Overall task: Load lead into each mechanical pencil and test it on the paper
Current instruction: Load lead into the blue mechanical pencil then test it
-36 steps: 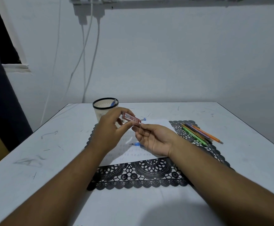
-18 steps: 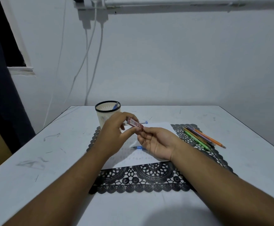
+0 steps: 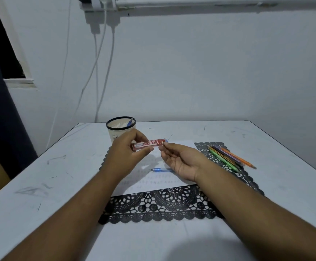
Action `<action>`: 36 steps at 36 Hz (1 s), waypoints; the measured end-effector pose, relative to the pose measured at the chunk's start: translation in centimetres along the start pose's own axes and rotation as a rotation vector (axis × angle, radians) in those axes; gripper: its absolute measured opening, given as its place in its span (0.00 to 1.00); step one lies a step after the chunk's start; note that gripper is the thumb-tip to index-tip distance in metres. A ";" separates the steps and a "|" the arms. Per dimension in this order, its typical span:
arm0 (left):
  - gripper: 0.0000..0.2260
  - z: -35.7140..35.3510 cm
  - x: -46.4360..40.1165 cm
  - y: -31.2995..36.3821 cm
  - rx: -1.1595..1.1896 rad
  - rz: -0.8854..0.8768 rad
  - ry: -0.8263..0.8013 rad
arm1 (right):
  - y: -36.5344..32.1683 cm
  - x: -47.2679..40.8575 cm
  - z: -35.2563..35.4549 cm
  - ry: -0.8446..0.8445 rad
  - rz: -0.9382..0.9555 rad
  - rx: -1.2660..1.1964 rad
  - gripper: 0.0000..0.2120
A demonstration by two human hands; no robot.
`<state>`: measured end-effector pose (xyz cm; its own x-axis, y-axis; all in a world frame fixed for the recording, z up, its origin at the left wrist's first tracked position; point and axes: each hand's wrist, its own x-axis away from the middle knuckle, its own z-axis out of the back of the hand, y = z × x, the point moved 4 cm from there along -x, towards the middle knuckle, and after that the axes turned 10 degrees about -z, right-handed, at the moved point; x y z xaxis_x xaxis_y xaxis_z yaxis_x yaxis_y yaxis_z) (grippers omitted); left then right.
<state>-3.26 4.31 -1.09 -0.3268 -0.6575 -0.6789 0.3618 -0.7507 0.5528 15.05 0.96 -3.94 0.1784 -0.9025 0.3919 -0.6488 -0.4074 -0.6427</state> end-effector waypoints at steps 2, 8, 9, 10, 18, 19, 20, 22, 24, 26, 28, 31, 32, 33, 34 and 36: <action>0.08 -0.3 0.0 -0.2 -0.047 0.019 -0.020 | -0.4 0.1 0.2 0.031 0.065 0.052 0.02; 0.13 -1.3 0.2 0.5 -0.072 0.065 -0.105 | -1.4 0.3 0.7 0.134 0.293 0.328 0.03; 0.13 -1.4 0.2 0.6 -0.084 0.076 -0.116 | -1.5 0.4 0.6 0.150 0.326 0.378 0.03; 0.12 -1.5 0.2 0.7 -0.094 0.086 -0.125 | -1.6 0.4 0.6 0.165 0.357 0.422 0.03; 0.12 -2.2 0.4 0.2 -0.035 0.129 -0.159 | -1.9 1.5 -0.1 0.187 0.543 0.650 0.06; 0.12 -2.2 0.4 0.2 -0.037 0.123 -0.161 | -2.0 1.5 -0.1 0.188 0.560 0.673 0.05; 0.12 -2.2 0.4 0.2 -0.036 0.115 -0.160 | -2.0 1.5 -0.1 0.194 0.575 0.694 0.04; 0.12 -2.2 0.4 0.3 -0.035 0.106 -0.159 | -2.1 1.4 0.0 0.207 0.587 0.719 0.02; 0.12 -2.2 0.3 0.3 -0.036 0.106 -0.160 | -2.1 1.3 0.0 0.216 0.589 0.721 0.02; 0.13 -2.2 0.4 0.3 -0.032 0.113 -0.163 | -2.2 1.3 0.0 0.224 0.582 0.709 0.02; 0.13 -2.3 0.4 0.3 -0.024 0.125 -0.168 | -2.2 1.5 0.0 0.221 0.576 0.670 0.02; 0.14 -2.3 0.5 0.4 -0.006 0.136 -0.173 | -2.4 1.8 -0.1 0.189 0.578 0.605 0.02; 0.14 -2.2 0.4 0.4 -0.002 0.136 -0.174 | -2.5 1.9 -0.2 0.181 0.581 0.597 0.01; 0.14 -2.2 0.4 0.3 0.002 0.135 -0.175 | -2.5 1.9 -0.2 0.177 0.584 0.591 0.01; 0.14 -2.2 0.4 0.3 0.005 0.135 -0.176 | -2.5 1.9 -0.2 0.175 0.588 0.589 0.01; 0.14 -2.2 0.4 0.3 0.016 0.137 -0.175 | -2.6 2.0 -0.3 0.171 0.601 0.587 0.01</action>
<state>-1.35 3.93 -2.27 -0.4221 -0.7539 -0.5034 0.3998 -0.6532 0.6430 16.92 0.23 -1.31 -0.2178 -0.9741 -0.0605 -0.1011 0.0842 -0.9913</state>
